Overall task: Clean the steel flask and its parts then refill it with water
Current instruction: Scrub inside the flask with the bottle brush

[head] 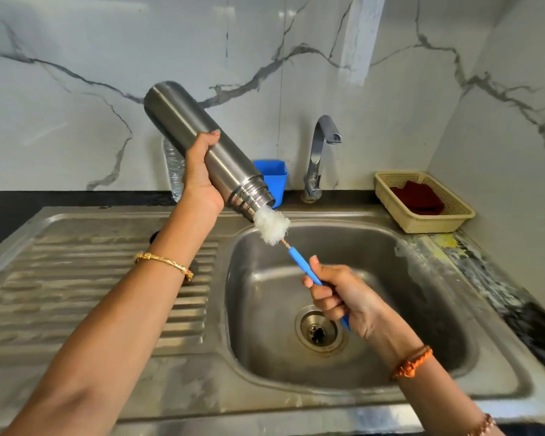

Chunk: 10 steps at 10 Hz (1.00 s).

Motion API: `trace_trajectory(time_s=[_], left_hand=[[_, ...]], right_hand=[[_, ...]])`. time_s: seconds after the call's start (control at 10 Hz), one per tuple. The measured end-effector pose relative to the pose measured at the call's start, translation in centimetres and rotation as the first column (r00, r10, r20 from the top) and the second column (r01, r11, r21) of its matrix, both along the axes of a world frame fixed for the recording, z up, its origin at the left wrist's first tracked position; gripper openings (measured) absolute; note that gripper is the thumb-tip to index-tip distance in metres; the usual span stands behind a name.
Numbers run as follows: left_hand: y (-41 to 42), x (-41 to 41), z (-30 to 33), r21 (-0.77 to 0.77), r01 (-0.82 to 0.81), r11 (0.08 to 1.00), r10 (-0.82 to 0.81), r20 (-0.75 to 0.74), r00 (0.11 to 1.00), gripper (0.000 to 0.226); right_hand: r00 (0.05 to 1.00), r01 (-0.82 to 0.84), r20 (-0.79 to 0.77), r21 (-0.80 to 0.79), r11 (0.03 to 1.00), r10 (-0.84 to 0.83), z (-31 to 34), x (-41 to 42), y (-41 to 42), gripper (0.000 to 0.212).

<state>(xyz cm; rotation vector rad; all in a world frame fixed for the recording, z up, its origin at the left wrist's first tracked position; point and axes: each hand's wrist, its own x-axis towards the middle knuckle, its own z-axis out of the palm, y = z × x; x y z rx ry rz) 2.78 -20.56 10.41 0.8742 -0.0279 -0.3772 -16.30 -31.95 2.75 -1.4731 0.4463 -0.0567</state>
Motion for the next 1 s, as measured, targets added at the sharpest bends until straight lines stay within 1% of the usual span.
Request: trace_trajectory(time_s=[0.1,0.2,0.3,0.4,0.5,0.6,0.7,0.8,0.9,1.0], left_hand=[[0.1,0.1,0.8,0.001,-0.029,1.000,0.029,0.005,1.000,0.033],[0.1,0.4,0.8,0.005,-0.033,0.999,0.033,-0.028,0.999,0.033],[0.3,0.5,0.1,0.011,0.001,1.000,-0.001,-0.039,0.999,0.031],[0.1,0.5,-0.5,0.053,0.019,0.998,-0.018,-0.025,1.000,0.028],[-0.1,0.7,-0.3,0.031,-0.025,0.999,0.027,-0.038,0.999,0.046],[-0.1,0.7,-0.1,0.023,-0.080,0.997,0.082,-0.085,0.993,0.049],[0.1,0.8,-0.7,0.068,-0.092,0.993,0.096,-0.064,0.993,0.037],[0.2,0.7,-1.2,0.072,-0.014,0.997,0.018,-0.057,0.998,0.024],[0.0,0.7,-1.4,0.058,-0.039,0.998,0.044,-0.093,0.995,0.031],[0.0,0.8,-1.3,0.022,-0.059,0.998,0.062,-0.136,0.989,0.035]], right_hand=[[0.953,0.221,0.304,-0.671,0.707,-0.009,-0.6,-0.4,-0.3,0.038],[0.966,0.221,0.257,-0.799,0.559,-0.014,-1.1,-1.3,0.4,0.038],[0.993,-0.082,-0.046,0.386,0.919,0.108,0.4,-0.6,-0.4,0.030],[0.993,-0.055,-0.074,0.427,0.902,0.095,-0.6,-0.7,0.9,0.033],[0.970,0.197,0.232,-0.576,0.793,-0.073,-1.7,-1.2,0.8,0.035],[0.945,0.318,0.304,-0.940,0.123,-0.121,-2.0,-0.9,0.8,0.038],[0.999,-0.018,-0.034,-0.333,0.943,0.007,-1.1,-0.6,0.5,0.046],[0.985,-0.094,-0.111,0.293,0.951,0.132,-0.2,-0.6,-0.9,0.040],[0.995,0.037,-0.060,-0.485,0.874,-0.075,-1.0,-0.6,-1.0,0.044],[0.919,0.345,0.313,-0.933,0.106,-0.239,-1.8,-0.6,0.4,0.040]])
